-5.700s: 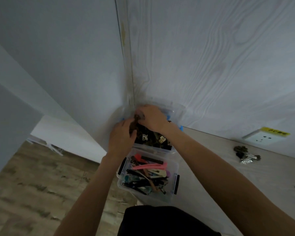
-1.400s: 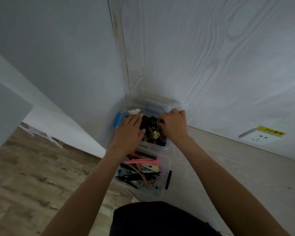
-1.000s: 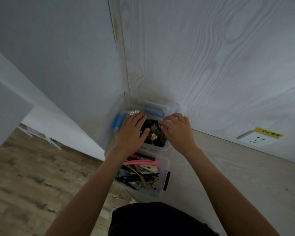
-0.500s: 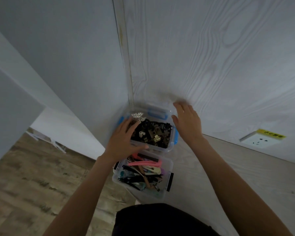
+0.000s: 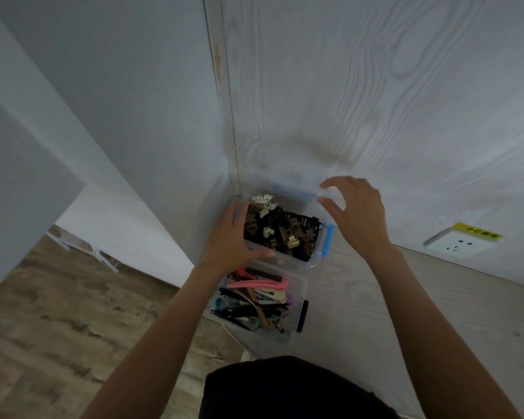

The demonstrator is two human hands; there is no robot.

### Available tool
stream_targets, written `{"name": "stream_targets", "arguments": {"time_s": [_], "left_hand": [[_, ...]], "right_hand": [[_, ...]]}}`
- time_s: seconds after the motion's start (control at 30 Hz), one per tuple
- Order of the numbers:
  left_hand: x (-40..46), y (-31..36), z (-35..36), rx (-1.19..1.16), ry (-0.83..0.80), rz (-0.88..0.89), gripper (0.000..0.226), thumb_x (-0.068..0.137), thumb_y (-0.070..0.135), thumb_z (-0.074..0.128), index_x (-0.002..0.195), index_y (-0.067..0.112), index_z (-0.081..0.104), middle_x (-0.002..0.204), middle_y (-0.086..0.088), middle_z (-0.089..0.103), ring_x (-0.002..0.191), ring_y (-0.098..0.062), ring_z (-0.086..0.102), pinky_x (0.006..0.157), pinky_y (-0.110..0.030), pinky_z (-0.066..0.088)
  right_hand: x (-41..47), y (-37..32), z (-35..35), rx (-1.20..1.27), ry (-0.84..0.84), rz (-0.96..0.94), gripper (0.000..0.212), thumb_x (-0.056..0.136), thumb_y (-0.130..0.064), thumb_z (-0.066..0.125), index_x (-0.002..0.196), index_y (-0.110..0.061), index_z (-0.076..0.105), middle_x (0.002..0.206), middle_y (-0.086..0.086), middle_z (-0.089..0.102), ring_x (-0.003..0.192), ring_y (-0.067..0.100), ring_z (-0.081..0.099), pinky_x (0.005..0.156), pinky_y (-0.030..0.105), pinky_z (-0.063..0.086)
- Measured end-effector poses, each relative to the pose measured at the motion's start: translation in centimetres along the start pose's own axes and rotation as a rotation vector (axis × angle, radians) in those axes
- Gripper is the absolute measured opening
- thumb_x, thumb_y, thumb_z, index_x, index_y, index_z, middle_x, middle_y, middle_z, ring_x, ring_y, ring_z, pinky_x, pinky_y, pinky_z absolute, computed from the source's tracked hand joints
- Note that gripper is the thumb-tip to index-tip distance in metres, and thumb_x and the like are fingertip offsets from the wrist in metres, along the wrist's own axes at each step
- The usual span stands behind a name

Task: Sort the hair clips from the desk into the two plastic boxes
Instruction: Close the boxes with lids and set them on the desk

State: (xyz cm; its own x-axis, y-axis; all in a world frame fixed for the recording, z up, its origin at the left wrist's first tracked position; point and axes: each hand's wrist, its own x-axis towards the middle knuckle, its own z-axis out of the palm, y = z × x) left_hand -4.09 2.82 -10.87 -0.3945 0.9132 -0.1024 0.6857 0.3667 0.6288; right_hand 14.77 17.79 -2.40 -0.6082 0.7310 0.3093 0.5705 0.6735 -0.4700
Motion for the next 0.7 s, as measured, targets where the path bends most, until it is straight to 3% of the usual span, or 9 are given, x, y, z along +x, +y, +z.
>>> {"name": "stream_targets", "arguments": {"time_s": [0.07,0.17,0.33,0.43,0.5,0.57,0.7], "left_hand": [[-0.2,0.5,0.7,-0.011,0.020,0.016,0.122,0.059,0.076,0.062,0.148,0.025,-0.002,0.158,-0.004,0.006,0.144,-0.020,0.010,0.116,-0.044,0.022],[-1.2,0.9,0.6,-0.163,0.147,-0.003,0.107,0.063,0.069,0.066,0.145,0.024,0.015,0.151,0.000,0.026,0.137,-0.018,0.026,0.111,-0.043,0.032],[-3.0,0.8,-0.6,-0.287,0.315,-0.096,0.076,0.085,0.051,0.051,0.146,0.018,0.019,0.152,-0.005,0.027,0.138,-0.021,0.028,0.112,-0.039,0.028],[-1.9,1.0,-1.4,-0.219,0.343,-0.045,0.046,0.095,0.028,0.049,0.137,0.014,0.040,0.139,-0.007,0.046,0.126,-0.022,0.043,0.103,-0.032,0.034],[-0.7,0.8,-1.6,-0.165,0.299,-0.038,0.039,0.095,0.023,0.049,0.133,0.015,0.046,0.130,-0.008,0.054,0.117,-0.023,0.050,0.092,-0.029,0.037],[0.1,0.6,-1.4,-0.142,0.233,-0.061,0.040,0.093,0.024,0.051,0.132,0.015,0.047,0.125,-0.009,0.057,0.111,-0.024,0.054,0.085,-0.028,0.039],[0.6,0.4,-1.1,-0.170,0.185,-0.129,0.043,0.087,0.021,0.062,0.128,0.012,0.051,0.123,-0.012,0.057,0.104,-0.026,0.058,0.085,-0.031,0.045]], "right_hand": [[-1.7,-0.3,0.1,0.019,-0.062,-0.056,0.020,0.084,-0.030,0.065,0.102,-0.023,0.062,0.107,-0.003,0.067,0.102,0.020,0.058,0.091,0.040,0.044],[-4.3,0.0,2.0,0.059,-0.171,-0.047,0.025,0.077,-0.026,0.070,0.098,-0.025,0.057,0.110,-0.002,0.064,0.106,0.022,0.055,0.093,0.043,0.043],[-7.6,1.8,5.3,-0.046,-0.343,-0.037,0.029,0.078,-0.017,0.067,0.106,-0.020,0.058,0.132,0.006,0.054,0.129,0.030,0.042,0.110,0.047,0.032],[-8.0,1.3,5.2,0.039,-0.280,0.006,0.017,0.084,-0.019,0.064,0.101,-0.017,0.063,0.127,0.007,0.059,0.122,0.028,0.049,0.106,0.044,0.037],[-7.9,1.1,4.7,0.087,-0.208,0.032,0.010,0.087,-0.018,0.062,0.095,-0.015,0.065,0.106,0.006,0.067,0.100,0.026,0.060,0.088,0.037,0.047],[-7.6,0.9,4.4,0.120,-0.147,0.094,0.008,0.088,-0.018,0.060,0.092,-0.014,0.064,0.098,0.005,0.066,0.089,0.023,0.061,0.079,0.034,0.046],[-7.3,2.0,5.4,0.046,-0.076,0.263,0.023,0.084,-0.022,0.066,0.104,-0.010,0.063,0.128,0.013,0.050,0.114,0.030,0.047,0.091,0.033,0.040]]}}
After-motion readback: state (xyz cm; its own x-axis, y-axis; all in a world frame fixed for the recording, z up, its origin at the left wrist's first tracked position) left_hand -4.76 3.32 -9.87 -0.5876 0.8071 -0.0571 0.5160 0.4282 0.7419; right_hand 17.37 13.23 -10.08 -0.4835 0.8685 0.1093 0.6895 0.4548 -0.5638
